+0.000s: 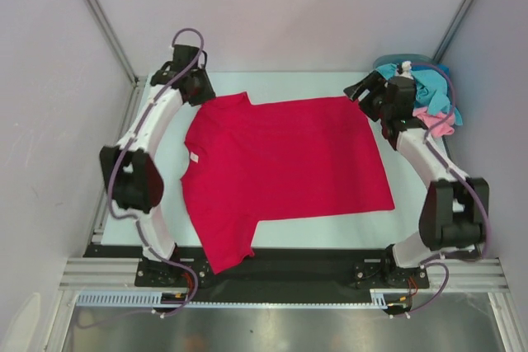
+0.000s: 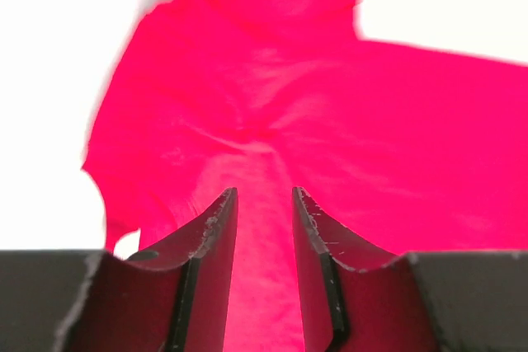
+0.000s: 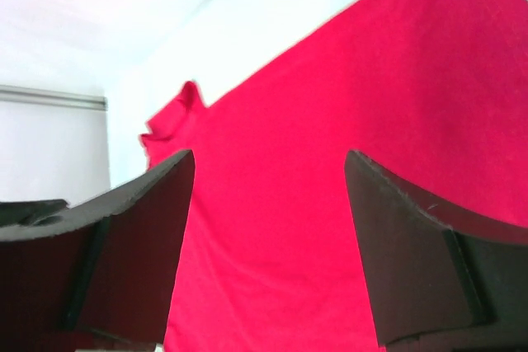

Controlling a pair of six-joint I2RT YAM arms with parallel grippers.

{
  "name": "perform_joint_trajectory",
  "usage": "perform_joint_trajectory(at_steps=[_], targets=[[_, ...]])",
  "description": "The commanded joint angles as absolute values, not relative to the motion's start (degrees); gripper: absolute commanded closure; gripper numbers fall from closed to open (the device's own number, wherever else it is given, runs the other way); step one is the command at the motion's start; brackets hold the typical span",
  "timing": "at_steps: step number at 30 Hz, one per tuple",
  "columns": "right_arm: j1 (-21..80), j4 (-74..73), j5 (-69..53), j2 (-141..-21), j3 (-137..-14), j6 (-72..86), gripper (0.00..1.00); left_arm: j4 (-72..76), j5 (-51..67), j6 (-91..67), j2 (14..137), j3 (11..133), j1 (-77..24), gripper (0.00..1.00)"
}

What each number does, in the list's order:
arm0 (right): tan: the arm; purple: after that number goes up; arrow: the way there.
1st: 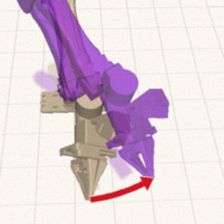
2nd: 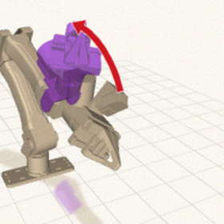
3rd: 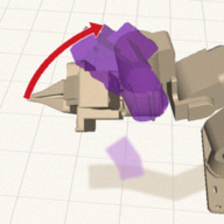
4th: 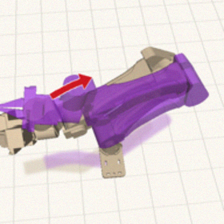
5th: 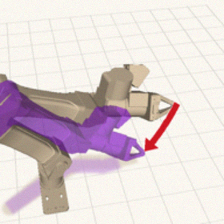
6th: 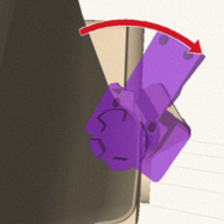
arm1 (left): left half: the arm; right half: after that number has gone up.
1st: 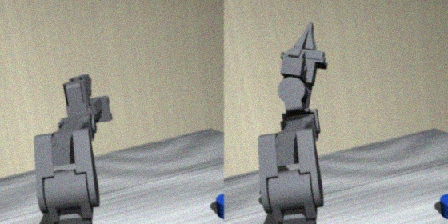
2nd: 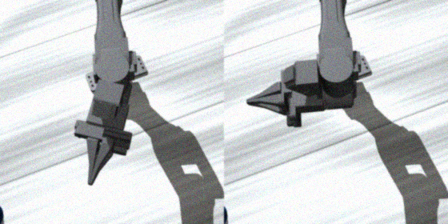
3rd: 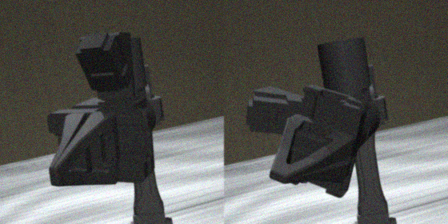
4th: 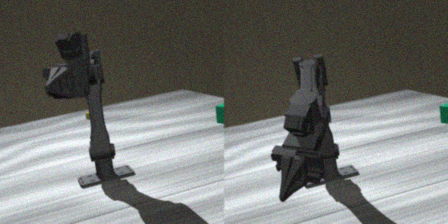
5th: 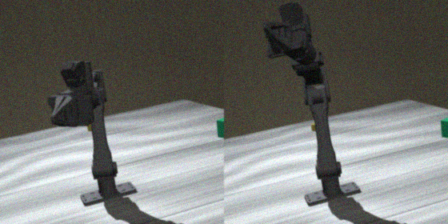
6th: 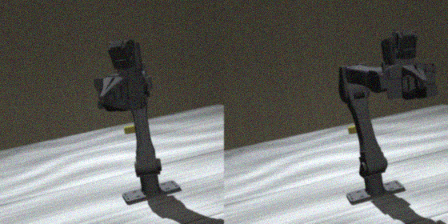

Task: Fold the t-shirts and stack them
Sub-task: Flatten the tshirt out

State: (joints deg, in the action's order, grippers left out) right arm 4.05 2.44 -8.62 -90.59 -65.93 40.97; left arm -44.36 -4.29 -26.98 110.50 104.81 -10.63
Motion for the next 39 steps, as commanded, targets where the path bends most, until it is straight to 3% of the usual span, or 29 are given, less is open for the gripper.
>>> perform_joint_trajectory(at_steps=[1,13,18,25,30,39], targets=[[4.3,2.4,-2.7,-80.0,-60.5,41.8,0.21,-36.7,-2.8,-29.4,98.4,97.2,-11.1,0.62],[3.1,-6.6,-1.9,-47.1,-31.6,49.9,0.16,-8.1,7.7,-48.3,65.4,43.5,-15.0,0.6],[4.7,-10.4,-3.4,-28.9,-18.2,53.1,0.16,-4.8,5.4,-51.1,54.6,33.7,-20.7,0.6],[7.7,-20.6,-0.1,-20.2,-16.4,54.3,0.16,-10.5,0.2,-55.9,43.2,22.3,-27.5,0.61],[8.2,-25.0,2.1,-20.0,-15.9,54.8,0.16,-14.1,-5.6,-60.3,37.6,16.4,-34.0,0.61],[8.2,-22.9,4.4,-24.3,-12.3,57.4,0.14,-13.0,-5.8,-65.1,34.6,8.4,-40.9,0.61]])
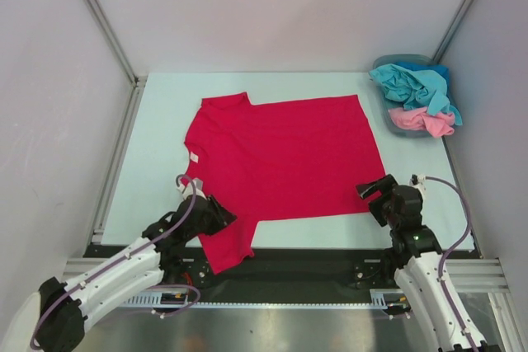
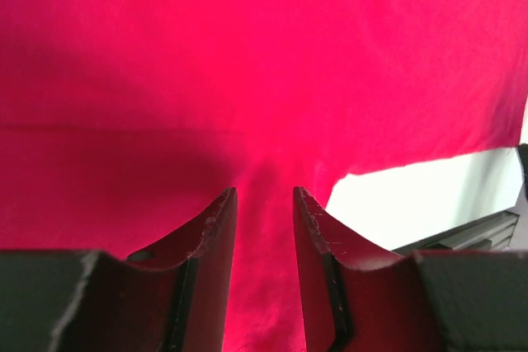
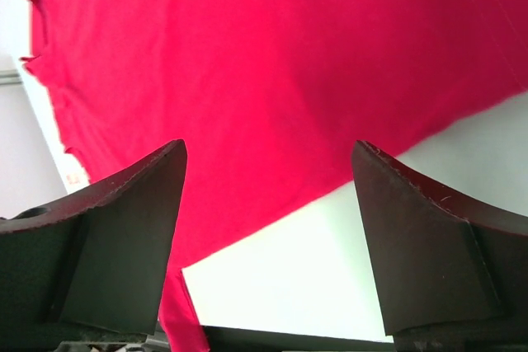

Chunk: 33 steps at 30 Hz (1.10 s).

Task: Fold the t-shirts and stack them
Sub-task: Flatten the tshirt out

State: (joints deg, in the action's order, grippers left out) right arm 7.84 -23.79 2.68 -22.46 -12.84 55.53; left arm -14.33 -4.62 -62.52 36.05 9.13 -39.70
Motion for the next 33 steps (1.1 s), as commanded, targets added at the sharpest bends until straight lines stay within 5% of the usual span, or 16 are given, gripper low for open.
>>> perform_joint_trajectory(at_steps=[1,12,26,33], targets=[[8.2,-22.3,4.7,-25.0,-12.0,57.7,0.14,-13.4,-5.5,-65.1,33.6,8.1,-41.1,0.61],[7.7,-12.0,3.3,-35.4,-10.4,55.5,0.14,-26.9,-6.4,-59.6,28.7,15.8,-46.5,0.58],[7.4,-13.8,7.4,-48.5,-16.1,55.0,0.13,-30.0,-8.1,-54.1,60.6,29.2,-56.0,0.58],[5.9,-15.1,7.1,-46.9,-17.9,54.7,0.13,-30.1,-9.8,-54.8,63.7,33.6,-59.9,0.58]])
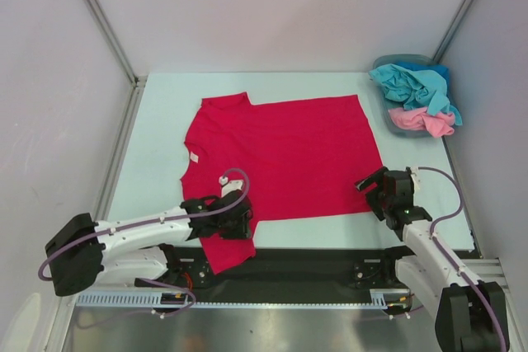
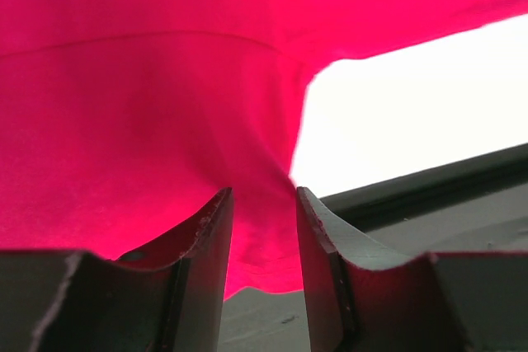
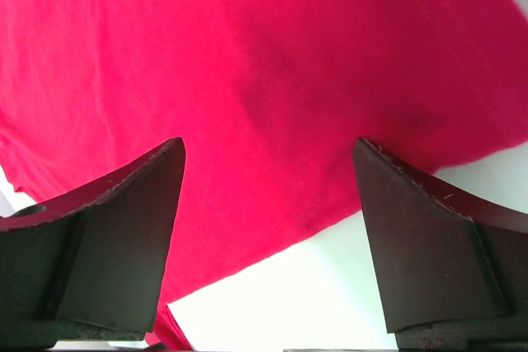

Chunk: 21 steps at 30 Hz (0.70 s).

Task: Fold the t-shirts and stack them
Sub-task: Flatten the tshirt out, then fold the tshirt

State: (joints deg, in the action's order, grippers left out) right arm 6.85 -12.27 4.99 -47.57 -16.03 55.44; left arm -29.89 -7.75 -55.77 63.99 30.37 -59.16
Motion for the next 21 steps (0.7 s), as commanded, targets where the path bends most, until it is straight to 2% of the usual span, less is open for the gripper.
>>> perform_joint_trajectory(at_steps=[1,8,13,21], targets=[[5.6,-15.2,6.8,-46.9,-17.9,54.5,0.13,-30.5,-9.9,-54.6,63.5,33.9,-60.2,0.58],[4.6,-15.4,5.4,-47.2,-17.9,53.7,0.12,-35.0,-10.2,-52.6,63.7,38.2,-62.0,0.57],[4.1,-17.8,6.2,-47.7,-19.2,53.5,0.05,-36.7,-9.4,-52.0,66.7,39.2,-63.5,0.57],[1.1,-18.7,4.8,-47.7,-18.8,52.5,0.02,-36.1,-6.2,-51.4,70.3,36.5,-64.5,0.56]])
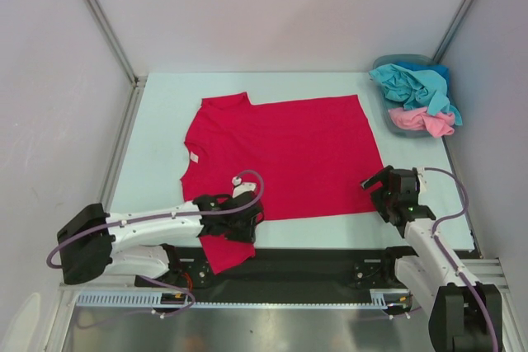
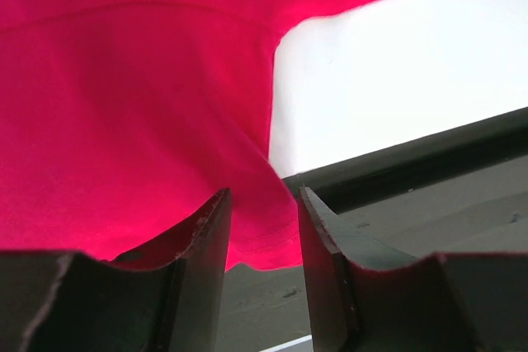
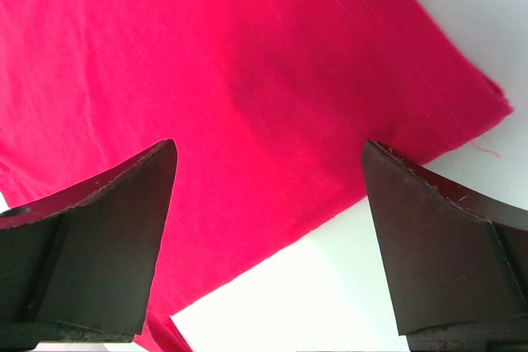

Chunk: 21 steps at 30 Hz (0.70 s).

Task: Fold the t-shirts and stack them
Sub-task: Fold the tshirt

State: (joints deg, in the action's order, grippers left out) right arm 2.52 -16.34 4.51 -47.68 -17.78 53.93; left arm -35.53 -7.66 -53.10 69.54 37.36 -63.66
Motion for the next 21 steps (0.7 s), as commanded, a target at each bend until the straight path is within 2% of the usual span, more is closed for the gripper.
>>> perform_joint_trajectory(at_steps=[1,8,21], targets=[[0.5,-18.7,4.3,-47.6,-18.3,52.4,0.01,-36.0,-6.2,-51.3,70.5,36.2,-64.7,0.56],[-3.9,-17.9,0.6,-47.3,-16.7,51.9,0.0,-35.7,-5.0,-48.9,75.1,36.2,-65.4,0.56],[-6.7,-29.2,0.8,-38.7,-19.0,51.9,0.0,-34.2,-4.3,-48.4,78.8,38.8,-67.1,0.56]])
